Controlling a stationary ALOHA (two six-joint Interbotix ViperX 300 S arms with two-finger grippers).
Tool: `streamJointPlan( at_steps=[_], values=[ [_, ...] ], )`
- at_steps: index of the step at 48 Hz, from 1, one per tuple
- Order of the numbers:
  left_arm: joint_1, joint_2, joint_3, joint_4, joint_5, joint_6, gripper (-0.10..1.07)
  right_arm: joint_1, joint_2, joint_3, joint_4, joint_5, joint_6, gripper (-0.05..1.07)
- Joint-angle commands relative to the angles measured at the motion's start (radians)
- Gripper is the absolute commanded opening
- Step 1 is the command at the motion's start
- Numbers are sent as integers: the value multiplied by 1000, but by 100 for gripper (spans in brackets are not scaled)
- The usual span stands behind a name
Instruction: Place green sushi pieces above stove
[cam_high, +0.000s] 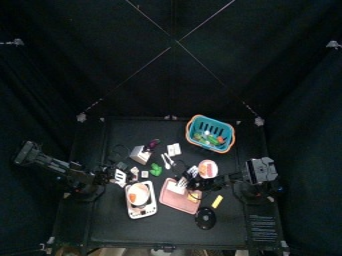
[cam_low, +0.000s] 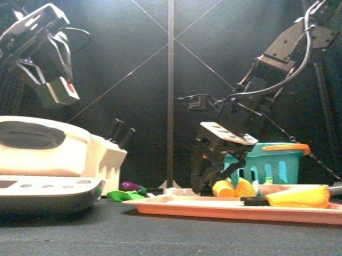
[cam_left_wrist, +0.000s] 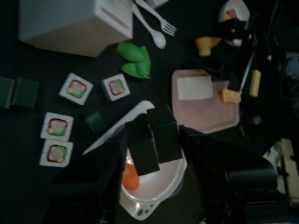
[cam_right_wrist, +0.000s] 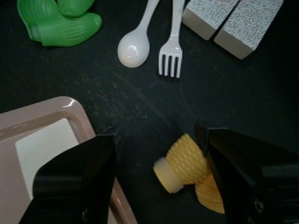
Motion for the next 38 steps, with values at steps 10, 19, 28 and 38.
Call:
streamJointPlan(
  at_steps=[10, 19, 28, 38],
  values=[
    [225, -9, 52, -41, 5, 230, 62, -3, -11, -20, 3, -2, 0, 95],
    [334, 12, 100, -66, -74, 284, 62, -3, -6, -26, 3, -3, 0, 95],
    [420, 46, 135, -35, -210, 290, 62, -3, -2, -31, 3, -3, 0, 95],
    [482, 94, 147, 3, -262, 293, 62, -5, 0, -35, 3, -3, 0, 95]
  ],
)
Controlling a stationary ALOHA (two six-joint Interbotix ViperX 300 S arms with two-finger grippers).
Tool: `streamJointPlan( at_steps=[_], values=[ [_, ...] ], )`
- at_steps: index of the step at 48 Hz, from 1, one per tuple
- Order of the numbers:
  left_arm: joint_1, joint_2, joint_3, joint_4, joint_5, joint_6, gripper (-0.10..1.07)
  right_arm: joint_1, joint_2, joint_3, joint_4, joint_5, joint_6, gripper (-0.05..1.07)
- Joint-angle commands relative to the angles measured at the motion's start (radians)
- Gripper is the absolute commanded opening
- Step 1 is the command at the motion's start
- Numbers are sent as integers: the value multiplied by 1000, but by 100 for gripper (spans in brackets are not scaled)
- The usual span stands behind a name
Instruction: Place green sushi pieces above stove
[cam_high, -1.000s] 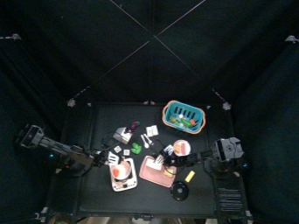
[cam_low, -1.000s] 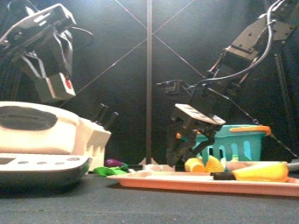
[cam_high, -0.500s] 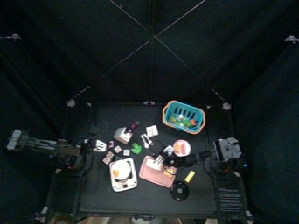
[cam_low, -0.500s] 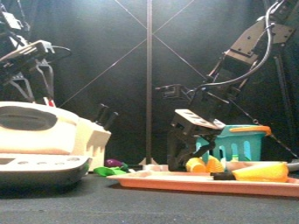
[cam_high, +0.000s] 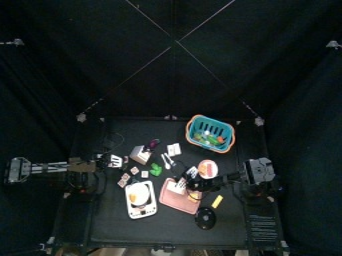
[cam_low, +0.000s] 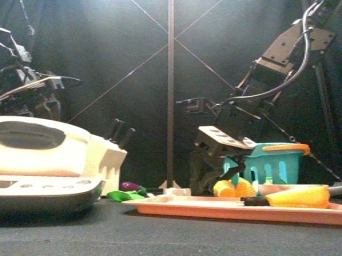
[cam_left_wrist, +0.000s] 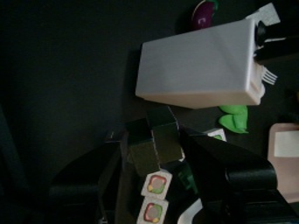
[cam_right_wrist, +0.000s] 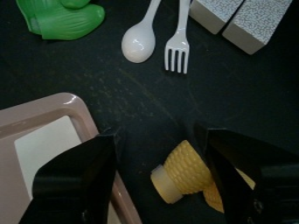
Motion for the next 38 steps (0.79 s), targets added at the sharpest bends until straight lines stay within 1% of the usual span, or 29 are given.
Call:
streamJointPlan(
  at_steps=[1, 7, 10, 14, 18, 29, 38],
  values=[
    [20, 29, -3, 12, -12, 3, 62, -2, -18, -20, -2, 0, 0, 95],
    [29, 75, 9, 15, -37, 6, 62, -2, -18, -23, -5, 2, -2, 95],
    [43, 103, 8, 34, -58, 8, 62, -2, -18, -25, -5, 2, -2, 95],
    [64, 129, 2, 49, -83, 18, 62, -15, -17, -29, -5, 2, -2, 95],
    [71, 150, 5, 44, -112, 32, 62, -26, -18, -34, -3, 2, 0, 95],
    [75, 170, 5, 9, -135, 46, 62, -35, -5, -57, -8, 2, 0, 95],
    [72, 186, 12, 5, -137, 51, 64, -44, 11, -81, -8, 2, 0, 95]
  ],
)
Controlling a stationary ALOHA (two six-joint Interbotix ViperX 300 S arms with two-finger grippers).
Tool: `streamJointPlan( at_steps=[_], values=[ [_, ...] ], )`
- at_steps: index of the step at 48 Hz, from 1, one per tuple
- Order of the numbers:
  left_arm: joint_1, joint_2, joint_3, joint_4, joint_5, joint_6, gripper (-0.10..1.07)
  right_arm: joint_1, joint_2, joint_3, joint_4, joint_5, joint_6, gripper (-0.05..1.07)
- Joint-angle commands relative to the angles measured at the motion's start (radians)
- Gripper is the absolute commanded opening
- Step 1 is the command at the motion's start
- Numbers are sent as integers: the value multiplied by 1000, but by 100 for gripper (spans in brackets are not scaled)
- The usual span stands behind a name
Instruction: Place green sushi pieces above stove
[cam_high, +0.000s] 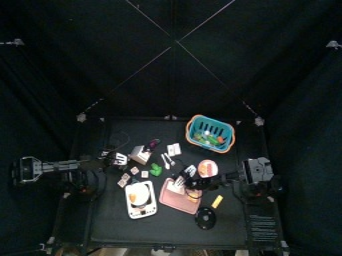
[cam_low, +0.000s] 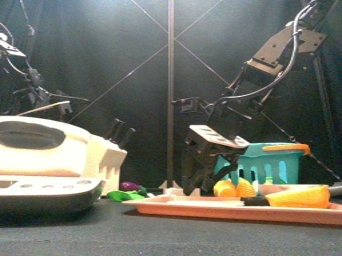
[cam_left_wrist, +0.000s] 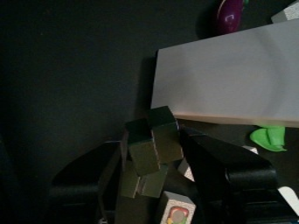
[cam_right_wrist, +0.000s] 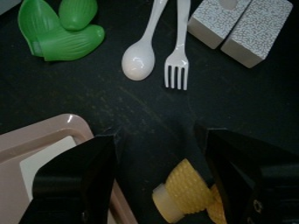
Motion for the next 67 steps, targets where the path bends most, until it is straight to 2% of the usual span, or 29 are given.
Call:
streamJointPlan(
  at_steps=[1, 12, 21, 31, 46, 59, 67],
  values=[
    [-2, 8, -9, 0, -8, 8, 64, -11, -9, -29, -3, 2, 0, 95],
    [-6, 28, -8, -86, -11, 66, 65, -41, 2, -66, -11, 2, -5, 95],
    [-5, 31, -11, -137, -11, 141, 74, -72, -17, -80, -61, 2, -5, 95],
    [-5, 31, -29, -141, -8, 179, 86, -89, -14, -75, -87, 0, -3, 95],
    [-6, 31, -48, -143, -5, 206, 96, -89, -3, -46, -78, 0, -2, 95],
    [-31, -11, -104, -147, -2, 207, 96, -83, -3, -29, -72, -2, 0, 95],
    [-44, -25, -106, -169, 18, 207, 96, -81, -3, -31, -72, 0, 0, 95]
  ],
)
